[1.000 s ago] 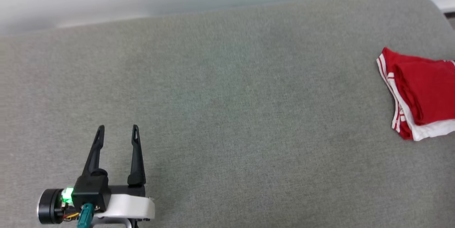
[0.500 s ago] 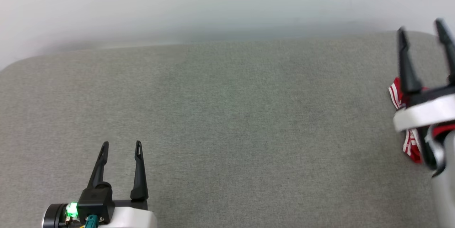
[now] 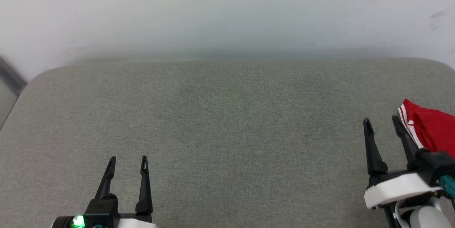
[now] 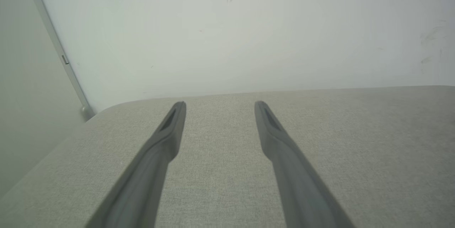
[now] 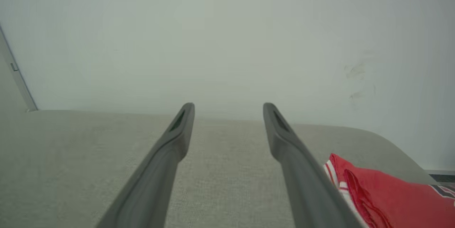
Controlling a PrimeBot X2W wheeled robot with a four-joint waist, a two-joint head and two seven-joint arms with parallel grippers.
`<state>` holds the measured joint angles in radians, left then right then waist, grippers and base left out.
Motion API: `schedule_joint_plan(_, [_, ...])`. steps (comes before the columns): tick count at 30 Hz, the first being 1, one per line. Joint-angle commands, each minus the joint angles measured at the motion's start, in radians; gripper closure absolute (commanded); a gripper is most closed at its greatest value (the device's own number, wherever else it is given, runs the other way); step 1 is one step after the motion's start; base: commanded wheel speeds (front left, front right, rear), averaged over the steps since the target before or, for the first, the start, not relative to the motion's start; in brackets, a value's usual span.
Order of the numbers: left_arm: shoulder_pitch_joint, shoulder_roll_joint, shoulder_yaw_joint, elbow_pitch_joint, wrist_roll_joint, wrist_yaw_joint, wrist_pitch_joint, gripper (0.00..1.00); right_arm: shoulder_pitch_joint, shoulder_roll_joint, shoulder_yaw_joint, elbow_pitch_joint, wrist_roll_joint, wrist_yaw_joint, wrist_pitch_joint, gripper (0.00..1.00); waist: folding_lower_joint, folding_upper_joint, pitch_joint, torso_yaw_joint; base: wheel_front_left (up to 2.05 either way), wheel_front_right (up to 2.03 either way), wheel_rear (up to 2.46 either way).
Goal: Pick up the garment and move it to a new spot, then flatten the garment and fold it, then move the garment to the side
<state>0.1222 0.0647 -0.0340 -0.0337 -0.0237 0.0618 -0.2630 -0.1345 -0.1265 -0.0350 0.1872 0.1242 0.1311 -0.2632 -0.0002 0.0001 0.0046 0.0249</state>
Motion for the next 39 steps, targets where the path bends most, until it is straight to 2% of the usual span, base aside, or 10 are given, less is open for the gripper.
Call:
schedule_joint_plan(1, [0.013, -0.001, -0.003, 0.003, -0.005, -0.003, -0.002, 0.00, 0.035, 0.014, -0.008, -0.008, 0.006, -0.001, -0.002, 0.00, 0.0002, -0.0001, -0.005, 0.002, 0.00, 0.00, 0.00])
schedule_joint_plan(9, [0.027, -0.003, 0.002, 0.017, -0.009, -0.016, -0.002, 0.00, 0.160, 0.053, 0.002, -0.052, -0.017, -0.001, -0.002, 0.00, 0.0002, -0.0001, -0.023, -0.003, 0.00, 0.00, 0.00])
schedule_joint_plan(22, [0.050, -0.009, 0.010, 0.029, -0.028, -0.045, -0.002, 0.00, 0.280, 0.077, -0.023, -0.164, -0.020, -0.001, -0.002, 0.00, 0.0002, -0.0001, -0.039, -0.003, 0.00, 0.00, 0.00])
schedule_joint_plan(39, [0.056, -0.014, 0.027, 0.029, -0.036, -0.065, -0.002, 0.00, 0.293, 0.079, -0.021, -0.172, 0.009, -0.001, -0.002, 0.00, 0.0002, -0.0001, -0.049, -0.009, 0.00, 0.00, 0.00])
